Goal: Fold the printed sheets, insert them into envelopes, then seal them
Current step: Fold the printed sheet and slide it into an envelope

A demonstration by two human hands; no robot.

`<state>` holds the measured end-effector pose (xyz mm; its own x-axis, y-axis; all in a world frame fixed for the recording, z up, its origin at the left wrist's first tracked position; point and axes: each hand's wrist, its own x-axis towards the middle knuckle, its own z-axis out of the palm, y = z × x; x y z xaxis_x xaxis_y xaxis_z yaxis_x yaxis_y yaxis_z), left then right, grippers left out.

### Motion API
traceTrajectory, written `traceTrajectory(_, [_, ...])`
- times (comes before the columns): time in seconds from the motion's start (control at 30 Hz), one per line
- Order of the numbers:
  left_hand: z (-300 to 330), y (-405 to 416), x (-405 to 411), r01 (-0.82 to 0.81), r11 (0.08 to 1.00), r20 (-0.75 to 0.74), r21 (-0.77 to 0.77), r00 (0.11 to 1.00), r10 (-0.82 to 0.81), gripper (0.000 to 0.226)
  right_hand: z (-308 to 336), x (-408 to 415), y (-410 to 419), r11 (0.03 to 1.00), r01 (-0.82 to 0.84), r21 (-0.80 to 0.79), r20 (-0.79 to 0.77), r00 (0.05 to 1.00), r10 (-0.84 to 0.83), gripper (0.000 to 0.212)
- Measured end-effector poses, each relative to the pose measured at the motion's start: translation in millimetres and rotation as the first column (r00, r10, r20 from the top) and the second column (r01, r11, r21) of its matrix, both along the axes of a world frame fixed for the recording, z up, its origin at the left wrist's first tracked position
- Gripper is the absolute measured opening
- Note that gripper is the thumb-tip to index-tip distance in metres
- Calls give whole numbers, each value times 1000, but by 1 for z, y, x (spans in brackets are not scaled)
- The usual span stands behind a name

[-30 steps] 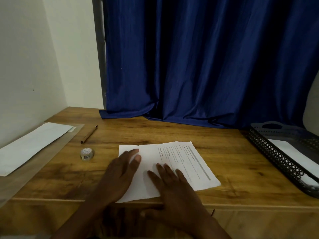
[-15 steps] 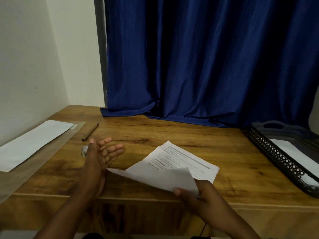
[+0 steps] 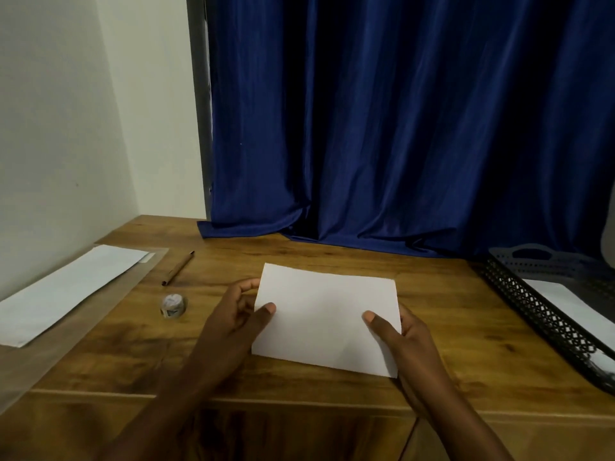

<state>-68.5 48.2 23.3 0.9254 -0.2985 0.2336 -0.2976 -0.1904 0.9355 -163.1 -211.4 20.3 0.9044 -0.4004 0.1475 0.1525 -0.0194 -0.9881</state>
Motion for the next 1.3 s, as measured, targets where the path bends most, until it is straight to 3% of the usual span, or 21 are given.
traceTrajectory(0.07, [-6, -10, 6, -92, 995, 73, 42, 993, 89, 46, -3, 6, -2, 991, 115, -62, 28, 993, -113, 54])
traceTrajectory(0.17, [-11, -23, 14, -188, 974, 184, 127, 969, 163, 63, -12, 11, -5, 966, 206, -157, 46, 978, -201, 82])
traceTrajectory(0.27, [-19, -27, 17, -239, 927, 363, 290, 924, 124, 77, -20, 12, -6, 919, 266, -292, 78, 964, -255, 79])
traceTrajectory(0.37, [-19, -28, 15, -185, 853, 428, 487, 902, -49, 77, -23, 11, -3, 762, 245, -600, 85, 966, -244, 59])
traceTrajectory(0.47, [-24, -32, 10, -134, 662, 437, 738, 842, -317, 75, -23, 10, 8, 544, 102, -833, 52, 993, -106, 51])
traceTrajectory(0.57, [-24, -34, 7, -83, 558, 383, 826, 810, -445, 75, -25, 10, 13, 319, -46, -947, -48, 999, 1, 60])
traceTrajectory(0.63, [-24, -34, 8, -82, 495, 346, 865, 812, -471, 75, -25, 12, 14, 233, -154, -960, -154, 988, 18, 61])
traceTrajectory(0.73, [-25, -34, 9, -77, 439, 304, 895, 826, -475, 74, -25, 15, 13, 218, -270, -938, -274, 962, 14, 60])
traceTrajectory(0.97, [-26, -36, 8, -65, 430, 285, 901, 835, -471, 72, -21, 21, 22, 145, -292, -945, -300, 953, -33, 60])
traceTrajectory(1.2, [-27, -35, 9, -72, 421, 290, 904, 828, -481, 72, -28, 29, 35, 241, -357, -902, -353, 934, 61, 60])
traceTrajectory(1.3, [-28, -35, 10, -69, 431, 290, 900, 833, -471, 72, -31, 26, 22, 220, -368, -903, -373, 928, 22, 78])
